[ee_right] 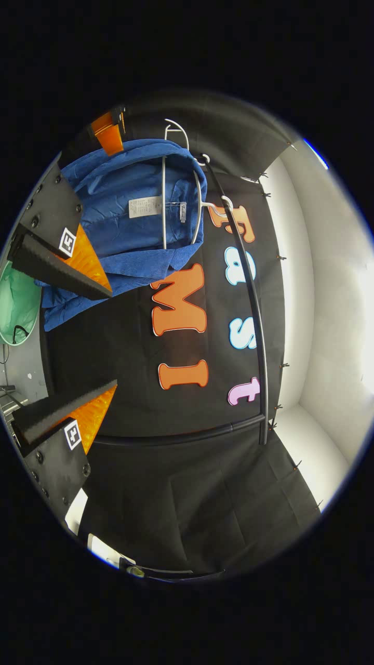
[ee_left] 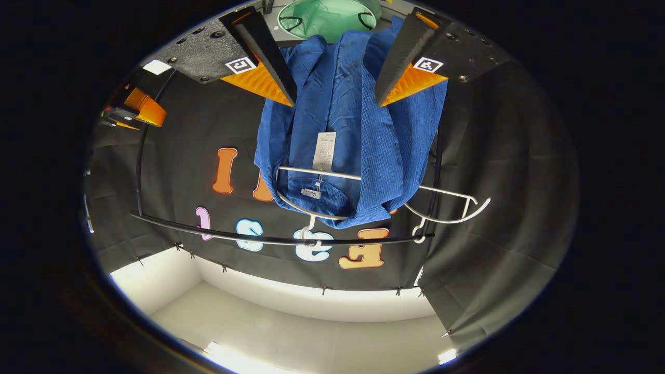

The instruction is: Grasp the clothes on the hanger with both hands and then place them into the laundry hamper below.

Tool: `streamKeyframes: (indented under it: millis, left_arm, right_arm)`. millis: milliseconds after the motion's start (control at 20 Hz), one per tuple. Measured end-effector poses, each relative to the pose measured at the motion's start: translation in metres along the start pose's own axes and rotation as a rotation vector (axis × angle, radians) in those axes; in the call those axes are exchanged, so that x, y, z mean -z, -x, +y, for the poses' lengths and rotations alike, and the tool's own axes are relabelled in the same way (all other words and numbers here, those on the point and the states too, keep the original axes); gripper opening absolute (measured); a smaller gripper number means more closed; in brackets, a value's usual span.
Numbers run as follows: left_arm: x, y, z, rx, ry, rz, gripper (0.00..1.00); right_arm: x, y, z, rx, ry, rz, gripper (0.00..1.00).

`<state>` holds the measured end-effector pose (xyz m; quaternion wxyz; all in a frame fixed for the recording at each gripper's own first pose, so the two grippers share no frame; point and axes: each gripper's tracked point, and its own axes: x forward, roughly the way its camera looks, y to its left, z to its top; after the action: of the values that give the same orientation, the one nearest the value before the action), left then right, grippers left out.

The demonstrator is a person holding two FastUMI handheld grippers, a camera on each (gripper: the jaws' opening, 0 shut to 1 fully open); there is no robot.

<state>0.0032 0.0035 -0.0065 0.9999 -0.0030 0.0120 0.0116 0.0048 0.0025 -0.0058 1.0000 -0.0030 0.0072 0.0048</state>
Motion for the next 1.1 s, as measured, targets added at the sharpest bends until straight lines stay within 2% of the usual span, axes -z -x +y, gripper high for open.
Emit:
streamKeyframes:
  millis: [150,300,500,650,750,800,850,1050,1100]
  left_arm:
    - [0.001,-0.003,0.005,-0.019,-0.008,0.001,0.95]
    - [0.005,-0.009,0.017,-0.07,-0.026,0.01,0.95]
    - [0.009,-0.02,0.03,-0.127,-0.041,0.023,0.92]
    - [0.008,-0.031,0.036,-0.162,-0.055,0.022,0.98]
    - [0.007,-0.038,0.043,-0.19,-0.055,0.016,0.95]
    - [0.007,-0.041,0.045,-0.205,-0.052,0.017,0.98]
    - [0.007,-0.045,0.048,-0.221,-0.051,0.02,0.95]
    - [0.004,-0.059,0.059,-0.26,-0.068,0.011,0.95]
    - [0.002,-0.062,0.061,-0.267,-0.073,0.008,0.92]
  right_arm:
    - [0.003,-0.005,0.005,-0.011,0.015,0.001,0.98]
    - [0.012,-0.013,0.017,-0.045,-0.001,0.026,0.98]
    - [0.019,-0.036,0.041,-0.105,-0.027,0.052,0.98]
    - [0.02,-0.057,0.065,-0.164,-0.024,0.055,0.98]
    - [0.023,-0.071,0.083,-0.212,-0.03,0.069,0.98]
    - [0.025,-0.077,0.091,-0.233,-0.03,0.079,0.98]
    - [0.026,-0.086,0.099,-0.253,-0.028,0.085,0.98]
    - [0.024,-0.117,0.122,-0.295,-0.025,0.08,0.98]
    - [0.025,-0.124,0.127,-0.303,-0.03,0.081,0.98]
